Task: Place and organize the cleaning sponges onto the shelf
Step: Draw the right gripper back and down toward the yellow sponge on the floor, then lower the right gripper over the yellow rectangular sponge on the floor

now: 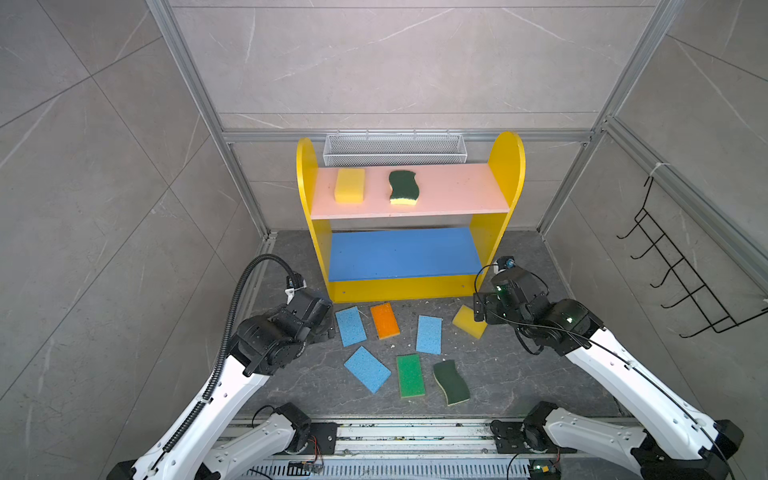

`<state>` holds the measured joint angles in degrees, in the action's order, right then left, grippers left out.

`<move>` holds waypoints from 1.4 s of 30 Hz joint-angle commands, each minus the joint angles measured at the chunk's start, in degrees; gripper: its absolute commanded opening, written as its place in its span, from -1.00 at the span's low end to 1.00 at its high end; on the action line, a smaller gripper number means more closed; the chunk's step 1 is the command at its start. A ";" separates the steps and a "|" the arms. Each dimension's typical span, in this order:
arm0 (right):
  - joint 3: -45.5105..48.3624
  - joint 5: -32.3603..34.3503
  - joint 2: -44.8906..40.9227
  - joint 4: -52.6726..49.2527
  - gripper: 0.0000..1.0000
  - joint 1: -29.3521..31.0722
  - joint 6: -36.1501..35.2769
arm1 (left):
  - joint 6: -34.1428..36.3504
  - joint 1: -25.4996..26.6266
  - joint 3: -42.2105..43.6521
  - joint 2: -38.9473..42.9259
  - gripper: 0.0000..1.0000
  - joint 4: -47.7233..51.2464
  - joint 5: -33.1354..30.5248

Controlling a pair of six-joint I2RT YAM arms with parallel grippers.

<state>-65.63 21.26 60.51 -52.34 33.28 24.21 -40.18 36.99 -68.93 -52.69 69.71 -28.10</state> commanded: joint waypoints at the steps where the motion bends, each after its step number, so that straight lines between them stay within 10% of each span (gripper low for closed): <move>1: 5.35 -9.10 -1.88 4.06 0.95 -5.82 3.15 | -1.37 -0.03 1.01 0.63 0.72 -1.54 -0.34; 42: 23.32 -30.48 19.32 40.46 0.73 -27.20 3.73 | -3.32 0.00 13.95 8.23 0.70 -11.94 2.17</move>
<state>-42.48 -6.81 78.52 -15.77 6.20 28.73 -42.68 36.99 -54.70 -44.82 59.68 -26.33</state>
